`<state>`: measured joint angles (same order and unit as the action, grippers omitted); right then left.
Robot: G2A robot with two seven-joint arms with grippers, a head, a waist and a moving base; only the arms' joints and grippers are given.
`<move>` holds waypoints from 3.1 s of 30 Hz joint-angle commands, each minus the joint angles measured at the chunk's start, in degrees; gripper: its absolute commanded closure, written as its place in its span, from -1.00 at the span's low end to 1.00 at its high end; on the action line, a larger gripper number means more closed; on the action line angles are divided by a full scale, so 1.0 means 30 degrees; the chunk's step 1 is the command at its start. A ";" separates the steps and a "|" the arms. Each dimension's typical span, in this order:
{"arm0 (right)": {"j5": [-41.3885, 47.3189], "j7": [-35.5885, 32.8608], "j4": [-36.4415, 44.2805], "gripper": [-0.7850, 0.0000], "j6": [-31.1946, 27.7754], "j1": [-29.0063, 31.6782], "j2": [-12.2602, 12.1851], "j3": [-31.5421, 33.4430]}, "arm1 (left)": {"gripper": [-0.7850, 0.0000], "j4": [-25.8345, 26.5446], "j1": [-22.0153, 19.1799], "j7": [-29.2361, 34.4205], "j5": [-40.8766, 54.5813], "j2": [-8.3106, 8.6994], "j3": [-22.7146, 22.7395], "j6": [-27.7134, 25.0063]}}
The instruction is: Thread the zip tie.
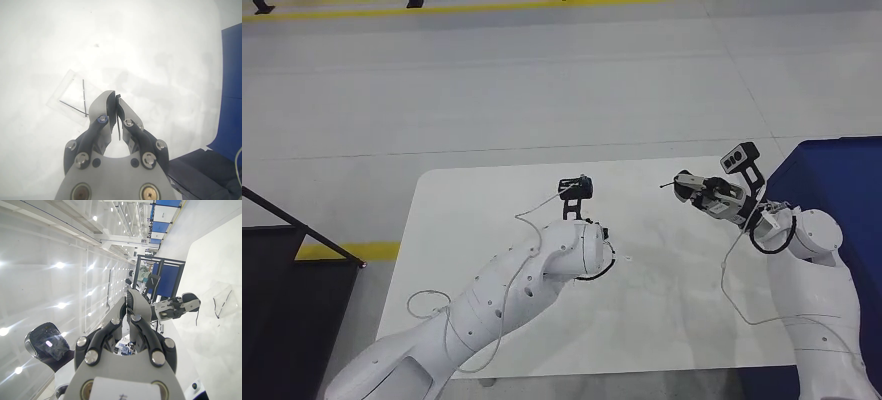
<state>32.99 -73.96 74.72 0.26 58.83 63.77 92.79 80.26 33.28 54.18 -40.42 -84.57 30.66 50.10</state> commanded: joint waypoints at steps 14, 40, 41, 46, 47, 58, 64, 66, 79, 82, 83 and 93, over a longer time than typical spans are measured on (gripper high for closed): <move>-0.3857 -0.4680 -0.0914 1.00 0.5137 -0.0783 -0.1351 0.0369 | 1.00 0.5105 0.5627 -1.0218 0.1235 0.0156 0.3366 -0.1237; 0.0491 -0.4481 0.1685 1.00 0.5283 0.1372 -0.2310 -0.0237 | 1.00 0.9176 1.0822 -1.9169 0.0064 -0.0044 0.3286 -0.7629; 0.0382 -0.4224 0.1953 1.00 0.5196 0.1557 -0.2312 -0.0368 | 1.00 0.9328 1.0999 -1.9087 0.0165 -0.0053 0.3265 -0.7918; -0.0354 -0.4159 0.2669 1.00 0.5330 0.2068 -0.2470 -0.0701 | 1.00 0.9695 1.1462 -1.8416 -0.0238 0.0009 0.3389 -0.9623; -0.0328 -0.4214 0.2728 1.00 0.5356 0.2095 -0.2500 -0.0707 | 1.00 0.9692 1.1562 -1.8352 -0.0470 0.0032 0.3376 -0.9996; 0.0824 -0.4115 0.3162 1.00 0.5905 0.2361 -0.3120 -0.1236 | 1.00 1.0051 1.2355 -1.7399 -0.1949 0.0134 0.3767 -1.1796; 0.0876 -0.3984 0.3458 1.00 0.6036 0.2545 -0.3500 -0.1466 | 1.00 1.0060 1.2720 -1.7054 -0.2210 0.0092 0.3764 -1.2292; 0.0875 -0.3964 0.3531 1.00 0.6056 0.2565 -0.3597 -0.1548 | 1.00 1.0053 1.2782 -1.7071 -0.2241 0.0055 0.3764 -1.2382; 0.0875 -0.3964 0.3531 1.00 0.6056 0.2565 -0.3597 -0.1548 | 1.00 1.0198 1.3194 -1.7185 -0.2616 -0.0137 0.3991 -1.2671; 0.0875 -0.3964 0.3531 1.00 0.6056 0.2565 -0.3597 -0.1548 | 1.00 1.0141 1.3225 -1.7129 -0.2701 -0.0185 0.4013 -1.2745; 0.0875 -0.3964 0.3531 1.00 0.6056 0.2565 -0.3597 -0.1548 | 1.00 1.0134 1.3230 -1.7138 -0.2707 -0.0201 0.4027 -1.2808; 0.0875 -0.3964 0.3531 1.00 0.6056 0.2565 -0.3597 -0.1548 | 1.00 1.0195 1.3327 -1.6951 -0.2986 -0.0328 0.4197 -1.3133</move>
<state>35.61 -85.85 85.31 18.43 66.53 52.98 88.14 110.77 73.19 3.28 -49.37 -85.53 43.15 10.72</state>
